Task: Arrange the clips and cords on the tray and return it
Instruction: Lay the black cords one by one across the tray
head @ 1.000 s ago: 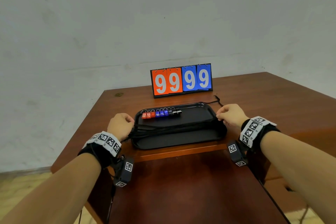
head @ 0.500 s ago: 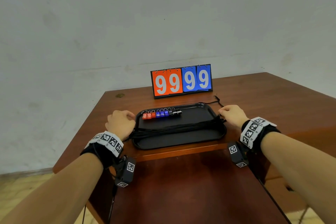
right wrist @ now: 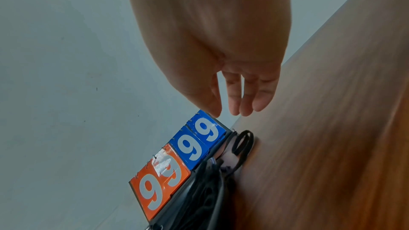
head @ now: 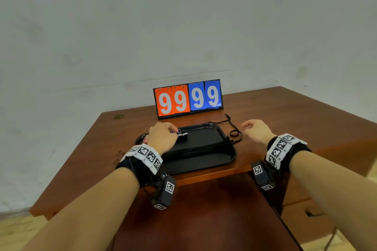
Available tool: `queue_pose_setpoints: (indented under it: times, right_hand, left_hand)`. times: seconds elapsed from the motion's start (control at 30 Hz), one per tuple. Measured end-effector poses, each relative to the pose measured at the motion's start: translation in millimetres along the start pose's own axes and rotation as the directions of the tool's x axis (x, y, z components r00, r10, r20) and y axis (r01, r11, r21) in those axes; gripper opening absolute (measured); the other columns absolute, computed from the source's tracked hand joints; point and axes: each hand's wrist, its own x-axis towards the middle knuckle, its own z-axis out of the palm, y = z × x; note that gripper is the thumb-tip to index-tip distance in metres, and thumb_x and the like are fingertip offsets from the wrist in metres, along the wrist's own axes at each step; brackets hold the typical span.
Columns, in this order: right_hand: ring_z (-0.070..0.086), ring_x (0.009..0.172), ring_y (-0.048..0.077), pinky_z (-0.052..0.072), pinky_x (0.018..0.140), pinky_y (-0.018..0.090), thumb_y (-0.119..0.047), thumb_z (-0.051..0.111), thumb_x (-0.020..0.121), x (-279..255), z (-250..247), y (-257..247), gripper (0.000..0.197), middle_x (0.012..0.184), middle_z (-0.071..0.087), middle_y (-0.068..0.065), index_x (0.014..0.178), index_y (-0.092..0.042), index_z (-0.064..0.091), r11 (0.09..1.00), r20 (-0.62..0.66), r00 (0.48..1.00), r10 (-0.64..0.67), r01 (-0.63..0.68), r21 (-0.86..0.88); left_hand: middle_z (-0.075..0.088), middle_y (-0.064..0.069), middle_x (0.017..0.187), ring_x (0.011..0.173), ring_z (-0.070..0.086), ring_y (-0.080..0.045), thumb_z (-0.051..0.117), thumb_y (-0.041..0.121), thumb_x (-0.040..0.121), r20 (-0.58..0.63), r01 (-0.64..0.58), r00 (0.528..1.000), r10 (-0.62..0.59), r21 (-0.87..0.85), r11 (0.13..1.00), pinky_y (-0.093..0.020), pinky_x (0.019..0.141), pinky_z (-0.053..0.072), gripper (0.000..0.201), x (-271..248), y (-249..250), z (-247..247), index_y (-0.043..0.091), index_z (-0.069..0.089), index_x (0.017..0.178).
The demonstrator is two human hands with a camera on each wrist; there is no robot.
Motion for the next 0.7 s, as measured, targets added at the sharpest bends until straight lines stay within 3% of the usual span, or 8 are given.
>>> queue_pose_setpoints:
  times: [0.2,0.4,0.6,0.7]
  right_hand:
    - [0.056,0.116,0.023,0.041,0.09,0.025,-0.01,0.055,0.093,17,-11,5,0.032,0.119,0.062,0.004,0.123,-0.015,0.063,1.0,0.042,0.999,-0.002,0.003,-0.013]
    - [0.059,0.107,0.019,0.044,0.089,0.025,-0.008,0.059,0.088,46,-3,8,0.037,0.121,0.064,0.006,0.124,-0.015,0.063,1.0,0.106,0.994,-0.013,0.013,-0.002]
    - [0.057,0.099,0.016,0.047,0.077,0.025,-0.011,0.065,0.086,84,14,3,0.043,0.109,0.061,-0.001,0.128,-0.013,0.061,1.0,0.187,0.982,0.008,-0.004,-0.02]
    - [0.059,0.111,0.021,0.05,0.094,0.033,-0.013,0.067,0.085,103,20,0,0.048,0.122,0.063,0.003,0.132,-0.014,0.059,0.998,0.214,0.977,0.017,-0.004,-0.064]
  left_hand:
    - [0.064,0.01,0.113,0.115,0.055,-0.022,0.06,0.025,0.082,0.124,-0.075,0.989,0.08,-0.044,0.996,-0.051,0.101,0.046,0.02,20,52,33,0.043,0.063,0.076]
    - [0.065,0.015,0.099,0.104,0.059,-0.019,0.058,0.026,0.08,0.178,-0.08,0.98,0.093,-0.078,0.994,-0.048,0.096,0.049,0.014,42,86,56,0.039,0.064,0.076]
    - [0.063,0.019,0.093,0.101,0.061,-0.017,0.059,0.023,0.081,0.199,-0.075,0.975,0.1,-0.127,0.989,-0.047,0.095,0.05,0.016,67,101,72,0.036,0.065,0.076]
    - [0.062,0.019,0.093,0.101,0.06,-0.014,0.06,0.021,0.084,0.201,-0.089,0.972,0.119,-0.155,0.984,-0.045,0.096,0.05,0.016,82,108,78,0.035,0.066,0.078]
